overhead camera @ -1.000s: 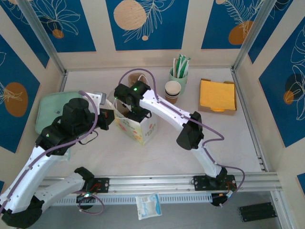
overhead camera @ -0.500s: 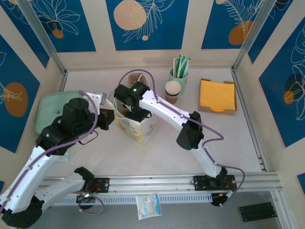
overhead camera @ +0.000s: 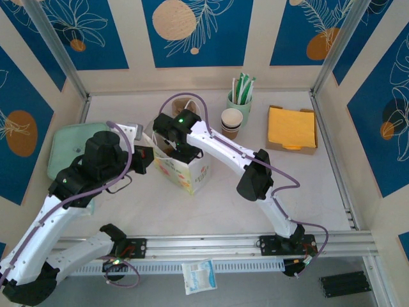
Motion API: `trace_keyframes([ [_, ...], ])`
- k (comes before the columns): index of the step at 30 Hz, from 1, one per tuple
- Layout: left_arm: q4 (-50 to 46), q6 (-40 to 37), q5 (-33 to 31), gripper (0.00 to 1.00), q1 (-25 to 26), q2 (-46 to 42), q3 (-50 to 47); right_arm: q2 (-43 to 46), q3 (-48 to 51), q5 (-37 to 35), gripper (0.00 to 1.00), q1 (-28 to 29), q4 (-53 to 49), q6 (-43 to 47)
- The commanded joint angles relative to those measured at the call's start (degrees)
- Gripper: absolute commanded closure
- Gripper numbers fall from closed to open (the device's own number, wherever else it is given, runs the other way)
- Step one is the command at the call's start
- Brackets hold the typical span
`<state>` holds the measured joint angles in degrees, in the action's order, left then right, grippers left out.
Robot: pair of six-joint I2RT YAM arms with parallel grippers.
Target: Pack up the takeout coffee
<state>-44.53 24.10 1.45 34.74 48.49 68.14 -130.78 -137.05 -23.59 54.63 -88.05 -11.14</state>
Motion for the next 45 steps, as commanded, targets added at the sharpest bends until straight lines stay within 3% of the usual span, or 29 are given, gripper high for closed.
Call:
trace_keyframes([
  [1,0.4,0.2,-0.3,1.00,-0.1,-0.2,-0.1,-0.7,1.1,0.7,0.47,-0.4,0.3,-0.6],
  [45,0.3,0.2,-0.4,1.00,0.0,-0.4,-0.3,-0.7,2.8,2.4,0.48,-0.7,2.2,-0.8],
])
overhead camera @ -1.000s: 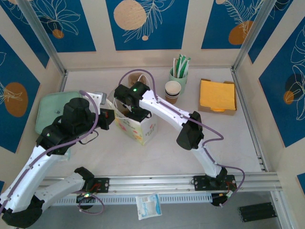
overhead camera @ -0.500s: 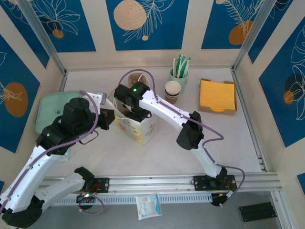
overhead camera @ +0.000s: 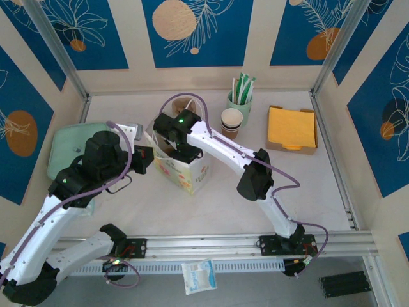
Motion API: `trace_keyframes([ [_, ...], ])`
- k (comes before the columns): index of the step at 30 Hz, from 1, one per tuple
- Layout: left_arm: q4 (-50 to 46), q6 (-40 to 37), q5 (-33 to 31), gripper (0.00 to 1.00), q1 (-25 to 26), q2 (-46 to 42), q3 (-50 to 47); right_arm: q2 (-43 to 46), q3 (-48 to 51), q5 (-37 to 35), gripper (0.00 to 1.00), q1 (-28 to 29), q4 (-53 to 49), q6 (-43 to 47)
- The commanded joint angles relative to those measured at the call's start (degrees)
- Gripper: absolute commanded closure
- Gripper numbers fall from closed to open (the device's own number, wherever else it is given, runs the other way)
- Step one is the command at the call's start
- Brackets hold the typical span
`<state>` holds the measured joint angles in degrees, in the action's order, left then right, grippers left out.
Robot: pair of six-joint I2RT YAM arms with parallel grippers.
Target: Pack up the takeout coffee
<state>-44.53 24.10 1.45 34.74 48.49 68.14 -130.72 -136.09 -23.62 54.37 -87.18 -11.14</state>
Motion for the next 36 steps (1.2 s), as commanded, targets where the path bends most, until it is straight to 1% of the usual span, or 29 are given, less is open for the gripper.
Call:
trace_keyframes([
  [1,0.3,0.2,-0.4,1.00,0.0,-0.4,-0.2,-0.7,1.9,2.5,0.48,-0.4,1.5,-0.8],
  [24,0.2,0.2,-0.4,1.00,0.0,-0.3,-0.2,0.2,6.8,4.5,0.48,-1.2,4.8,-1.3],
  [36,0.1,0.2,-0.4,1.00,0.0,-0.2,0.1,0.1,7.5,4.7,0.48,-1.2,5.0,-1.3],
])
